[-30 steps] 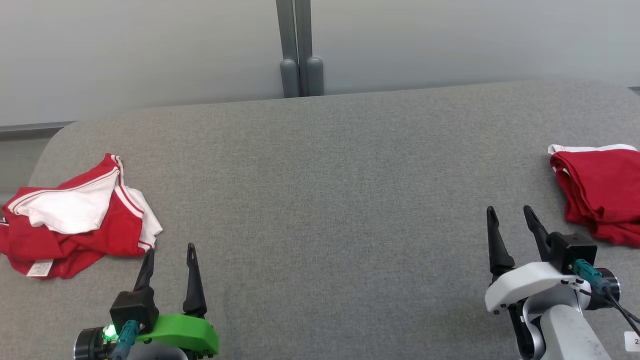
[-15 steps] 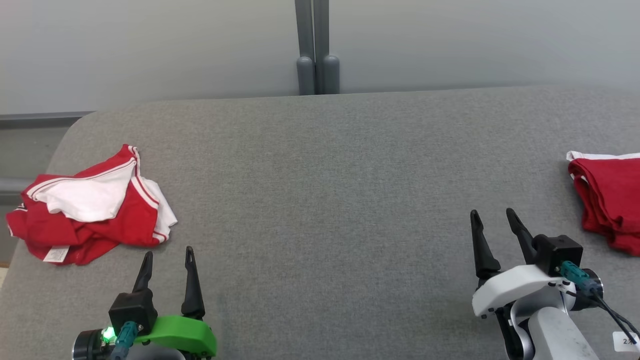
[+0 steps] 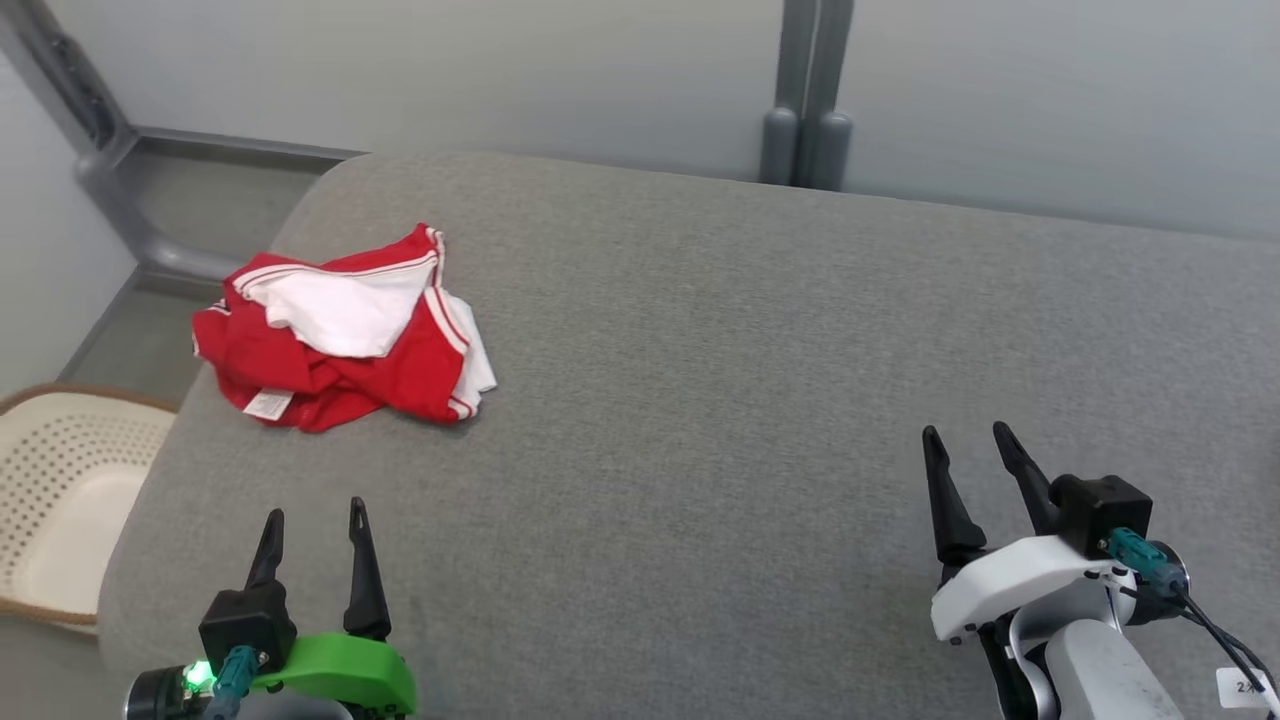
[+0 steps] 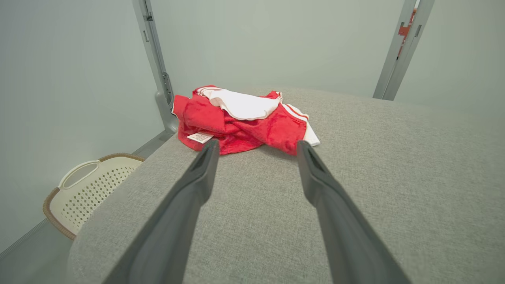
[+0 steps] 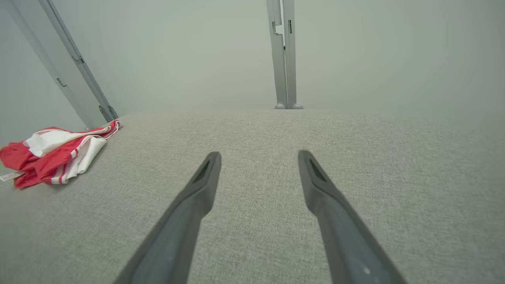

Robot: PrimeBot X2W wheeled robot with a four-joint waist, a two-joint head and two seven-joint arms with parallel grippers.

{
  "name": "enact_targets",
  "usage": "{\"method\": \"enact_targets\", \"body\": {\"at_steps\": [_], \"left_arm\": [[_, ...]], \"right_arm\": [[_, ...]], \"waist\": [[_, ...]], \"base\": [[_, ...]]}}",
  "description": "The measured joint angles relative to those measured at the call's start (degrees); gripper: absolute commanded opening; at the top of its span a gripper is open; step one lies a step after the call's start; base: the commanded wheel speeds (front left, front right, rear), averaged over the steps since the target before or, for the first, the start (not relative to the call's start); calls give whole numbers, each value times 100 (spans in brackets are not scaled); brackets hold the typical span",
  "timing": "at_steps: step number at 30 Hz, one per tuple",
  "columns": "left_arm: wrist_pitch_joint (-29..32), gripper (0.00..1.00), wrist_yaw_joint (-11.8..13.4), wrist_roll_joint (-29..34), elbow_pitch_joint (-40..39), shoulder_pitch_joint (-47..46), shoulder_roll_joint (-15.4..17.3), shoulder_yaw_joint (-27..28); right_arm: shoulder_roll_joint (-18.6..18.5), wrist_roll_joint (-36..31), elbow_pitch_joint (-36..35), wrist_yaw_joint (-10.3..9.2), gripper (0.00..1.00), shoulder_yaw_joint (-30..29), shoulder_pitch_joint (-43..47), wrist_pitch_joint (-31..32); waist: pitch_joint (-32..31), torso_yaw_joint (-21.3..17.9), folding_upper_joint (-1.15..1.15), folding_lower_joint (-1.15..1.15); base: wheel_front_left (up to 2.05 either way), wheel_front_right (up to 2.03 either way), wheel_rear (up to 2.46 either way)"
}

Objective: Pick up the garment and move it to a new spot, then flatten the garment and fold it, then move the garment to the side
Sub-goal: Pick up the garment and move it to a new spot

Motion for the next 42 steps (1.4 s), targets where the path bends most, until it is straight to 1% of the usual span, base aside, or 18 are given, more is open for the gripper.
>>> {"method": "enact_targets", "body": {"at_steps": [5,13,16,19,22,29,37,40,42], "left_arm": [[0,100,21,-5,14,6,2,49],[0,100,98,-105,-31,110,3,313],[0,100,143,-134,-78,209,5,403],[0,100,145,-159,-108,221,5,441],[0,100,124,-271,-69,221,4,430],[0,100,-158,-509,229,61,3,332],[-1,100,-425,-860,614,-578,3,433],[0,100,-563,-922,887,-930,5,532],[0,100,-612,-983,978,-1184,1,643]], "right_arm": [[2,-7,-26,0,100,11,-3,0],[3,-8,-35,0,100,171,-59,1],[8,-38,-21,1,100,257,-158,0],[8,-54,-1,0,100,289,-219,0],[3,-55,15,0,100,307,-225,0],[8,-144,-25,0,100,247,-252,0],[-14,-302,-199,0,100,291,-493,0],[-63,-298,-248,0,100,337,-628,0],[-135,-297,-315,0,100,404,-727,0]], "waist": [[40,523,0,0],[105,1311,0,0],[147,1504,0,0],[222,1605,0,0],[287,1648,0,0],[380,1583,0,0],[700,1239,0,0],[876,1069,0,0],[996,965,0,0]], "base": [[0,0,0],[0,0,0],[0,0,0],[0,0,0],[0,0,0],[0,0,0],[0,0,0],[0,0,0],[0,0,0]]}}
